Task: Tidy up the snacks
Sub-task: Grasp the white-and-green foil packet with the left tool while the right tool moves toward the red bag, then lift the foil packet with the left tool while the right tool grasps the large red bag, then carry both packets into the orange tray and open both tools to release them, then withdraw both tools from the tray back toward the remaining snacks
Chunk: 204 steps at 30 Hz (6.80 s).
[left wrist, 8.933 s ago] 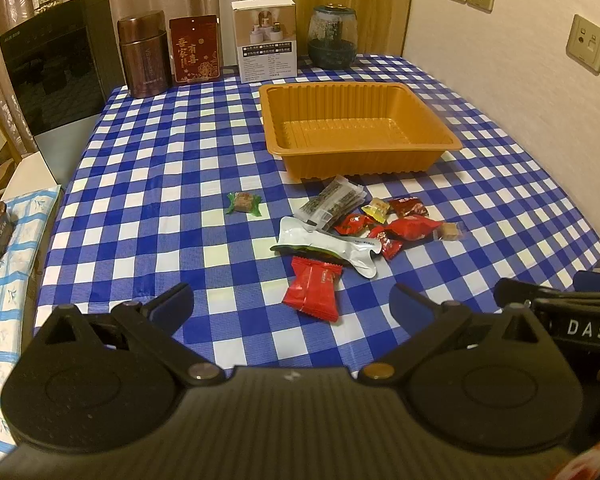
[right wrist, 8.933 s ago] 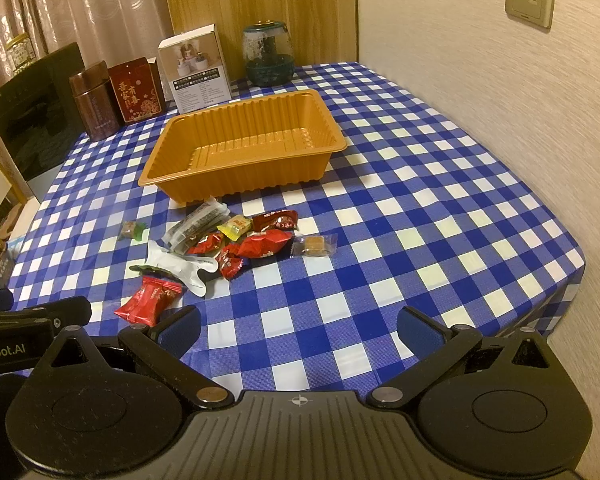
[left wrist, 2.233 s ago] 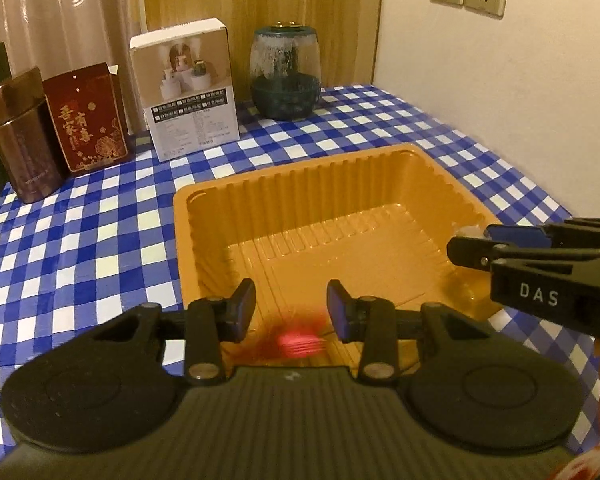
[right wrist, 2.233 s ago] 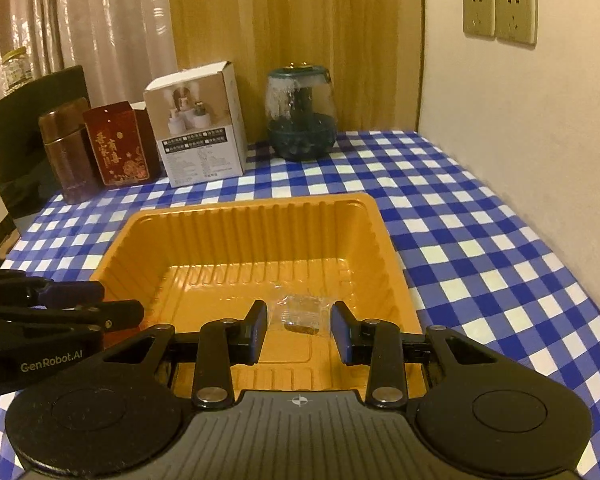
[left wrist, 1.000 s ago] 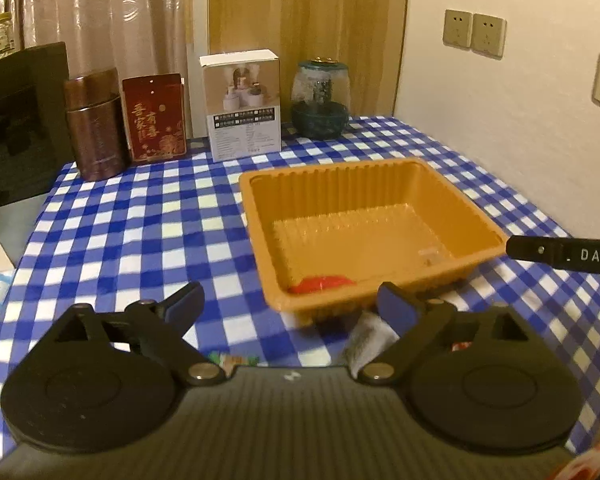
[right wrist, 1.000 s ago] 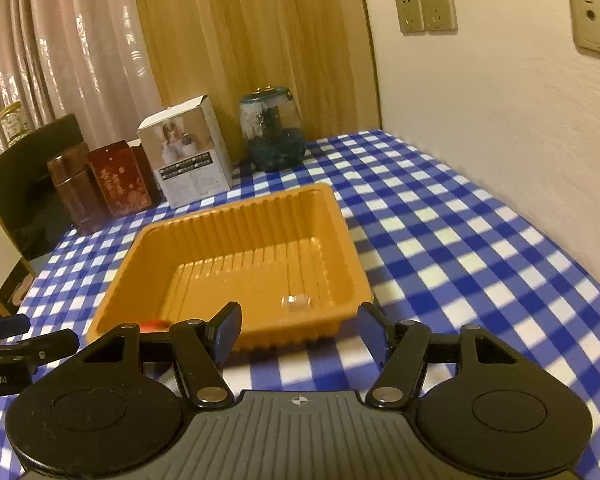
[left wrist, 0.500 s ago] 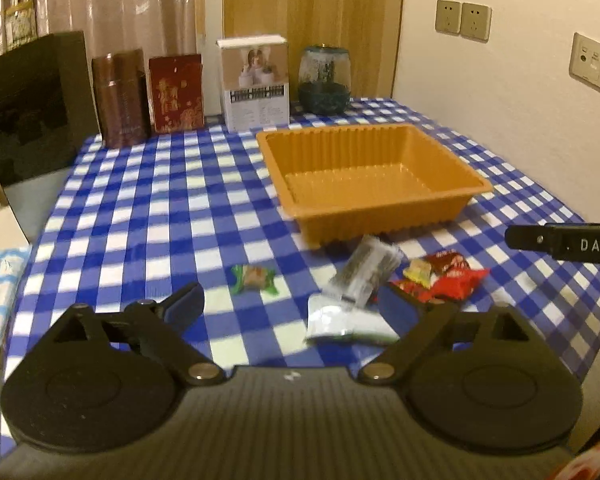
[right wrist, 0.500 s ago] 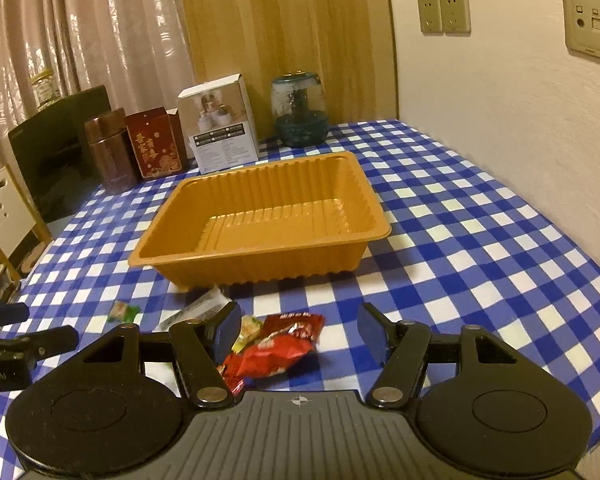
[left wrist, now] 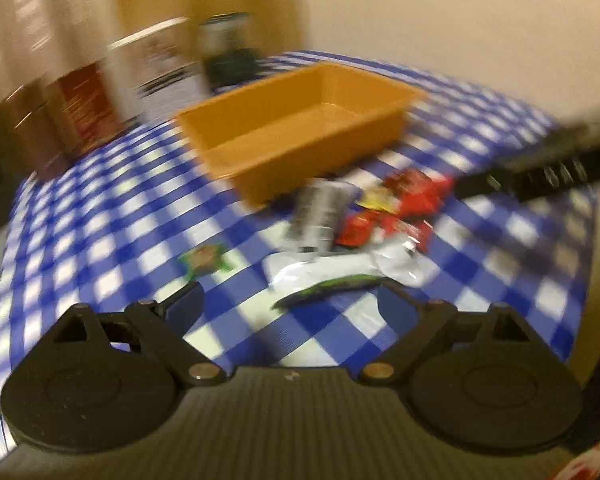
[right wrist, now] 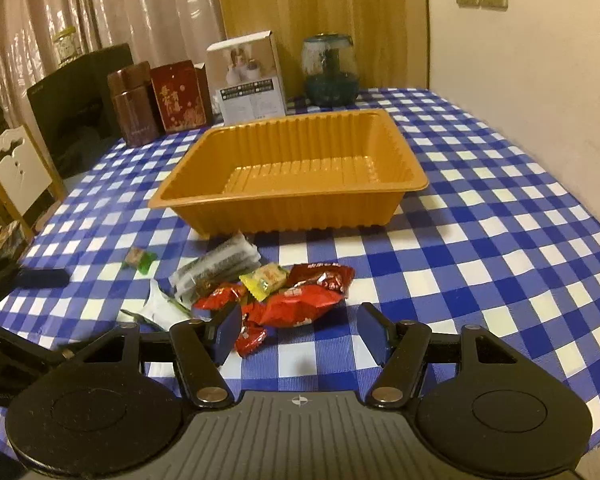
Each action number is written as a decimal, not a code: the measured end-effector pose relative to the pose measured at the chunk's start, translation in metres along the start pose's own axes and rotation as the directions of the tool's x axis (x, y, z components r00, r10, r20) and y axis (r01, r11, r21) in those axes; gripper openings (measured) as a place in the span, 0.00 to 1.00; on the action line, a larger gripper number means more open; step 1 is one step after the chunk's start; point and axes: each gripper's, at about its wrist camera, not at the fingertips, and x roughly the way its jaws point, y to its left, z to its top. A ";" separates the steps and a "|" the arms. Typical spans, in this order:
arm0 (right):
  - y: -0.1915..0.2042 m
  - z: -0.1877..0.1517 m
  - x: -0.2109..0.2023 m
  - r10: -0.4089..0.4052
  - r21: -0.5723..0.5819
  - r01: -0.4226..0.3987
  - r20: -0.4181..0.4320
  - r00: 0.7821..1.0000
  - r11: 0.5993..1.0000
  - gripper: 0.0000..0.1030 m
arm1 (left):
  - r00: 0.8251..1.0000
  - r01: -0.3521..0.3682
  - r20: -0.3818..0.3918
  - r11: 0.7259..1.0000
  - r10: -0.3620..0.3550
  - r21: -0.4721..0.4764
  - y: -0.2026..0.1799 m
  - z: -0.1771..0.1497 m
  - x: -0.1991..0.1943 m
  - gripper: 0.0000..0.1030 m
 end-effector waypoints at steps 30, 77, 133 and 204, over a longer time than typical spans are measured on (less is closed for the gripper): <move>-0.012 0.013 0.047 0.020 -0.371 -0.090 -0.189 0.982 0.924 0.62 | 0.921 0.387 -0.278 0.731 -0.274 0.562 -0.003 0.041 0.069 0.34; -0.006 0.011 0.046 0.044 -0.304 -0.101 -0.189 0.981 0.947 0.29 | 0.976 0.151 -0.181 0.971 -0.118 0.183 -0.008 0.019 0.040 0.24; -0.035 0.102 0.039 0.032 -0.012 -0.032 0.059 0.998 0.999 0.19 | 0.986 -0.124 0.076 0.960 0.147 -0.250 0.030 0.127 0.029 0.21; -0.061 0.122 0.055 0.003 0.126 -0.025 0.168 0.986 0.992 0.48 | 0.984 -0.101 0.102 0.936 0.143 -0.338 0.064 0.120 0.047 0.81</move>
